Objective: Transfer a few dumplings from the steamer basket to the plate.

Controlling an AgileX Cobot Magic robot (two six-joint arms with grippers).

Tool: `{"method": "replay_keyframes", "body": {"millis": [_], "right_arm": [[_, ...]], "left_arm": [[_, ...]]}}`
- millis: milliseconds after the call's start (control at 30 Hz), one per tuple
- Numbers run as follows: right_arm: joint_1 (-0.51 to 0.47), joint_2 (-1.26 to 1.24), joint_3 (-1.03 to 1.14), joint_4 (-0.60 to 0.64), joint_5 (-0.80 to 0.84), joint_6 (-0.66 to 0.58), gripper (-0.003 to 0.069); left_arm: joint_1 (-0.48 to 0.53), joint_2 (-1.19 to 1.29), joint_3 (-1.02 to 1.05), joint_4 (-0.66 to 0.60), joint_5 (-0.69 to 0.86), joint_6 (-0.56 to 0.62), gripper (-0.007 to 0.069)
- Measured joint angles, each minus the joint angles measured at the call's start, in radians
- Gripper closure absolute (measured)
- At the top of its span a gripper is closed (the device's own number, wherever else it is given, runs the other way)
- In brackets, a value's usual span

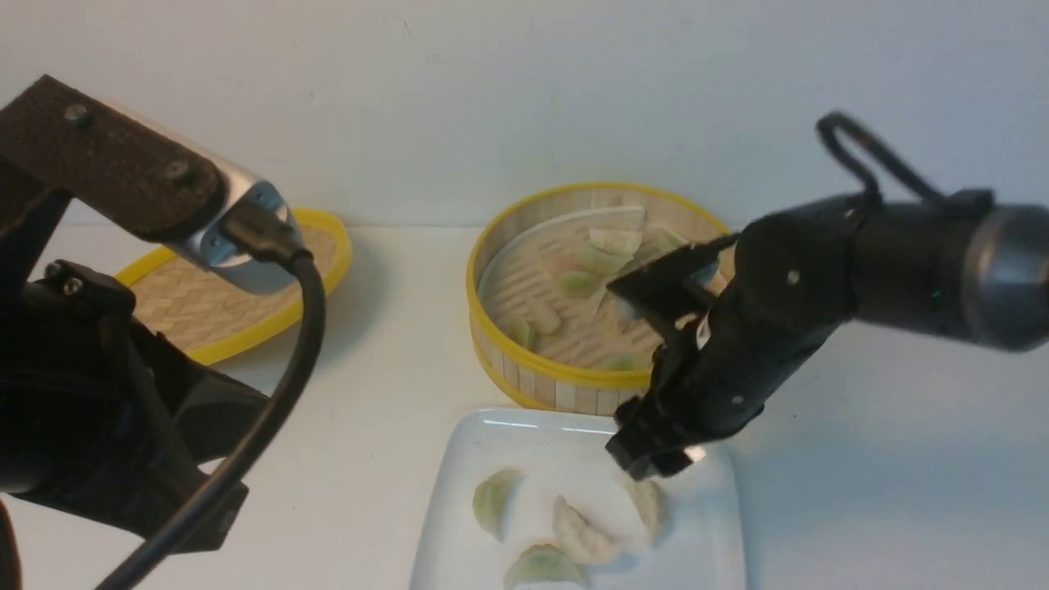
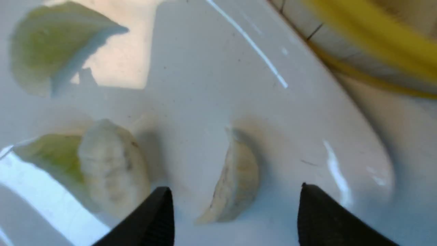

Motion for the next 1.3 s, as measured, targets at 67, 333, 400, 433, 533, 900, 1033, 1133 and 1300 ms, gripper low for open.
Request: {"method": "replay_keyframes", "body": {"millis": [67, 333, 400, 433, 533, 900, 1033, 1133, 1300], "right_arm": [[0.000, -0.106, -0.055, -0.063, 0.076, 0.035, 0.0360], [0.000, -0.638, -0.085, -0.245, 0.118, 0.235, 0.0657], [0.000, -0.799, -0.031, -0.255, 0.083, 0.268, 0.0669], [0.000, -0.898, 0.018, -0.258, 0.056, 0.279, 0.0671], [0.000, -1.120, 0.153, -0.264, -0.050, 0.292, 0.0672], [0.000, -1.761, 0.623, -0.350, -0.304, 0.393, 0.0672], [0.000, -1.747, 0.674, -0.337, -0.300, 0.424, 0.0672], [0.000, -1.734, 0.688, -0.323, -0.311, 0.423, 0.0672], [0.000, -1.733, 0.688, -0.320, -0.322, 0.423, 0.0672]], "left_arm": [[0.000, 0.000, 0.000, 0.002, -0.001, 0.000, 0.0631], [0.000, 0.000, 0.000, 0.005, -0.038, 0.000, 0.0631], [0.000, 0.000, 0.000, 0.006, -0.061, 0.000, 0.0631], [0.000, 0.000, 0.000, 0.006, -0.083, 0.000, 0.0631], [0.000, 0.000, 0.000, 0.006, -0.121, 0.000, 0.0631], [0.000, 0.002, 0.000, 0.008, -0.189, 0.000, 0.0631], [-0.001, 0.008, 0.000, 0.008, -0.203, 0.000, 0.0631], [-0.001, 0.005, 0.000, 0.020, -0.209, 0.000, 0.0631], [-0.001, -0.119, 0.086, 0.020, -0.275, -0.012, 0.0631]]}}
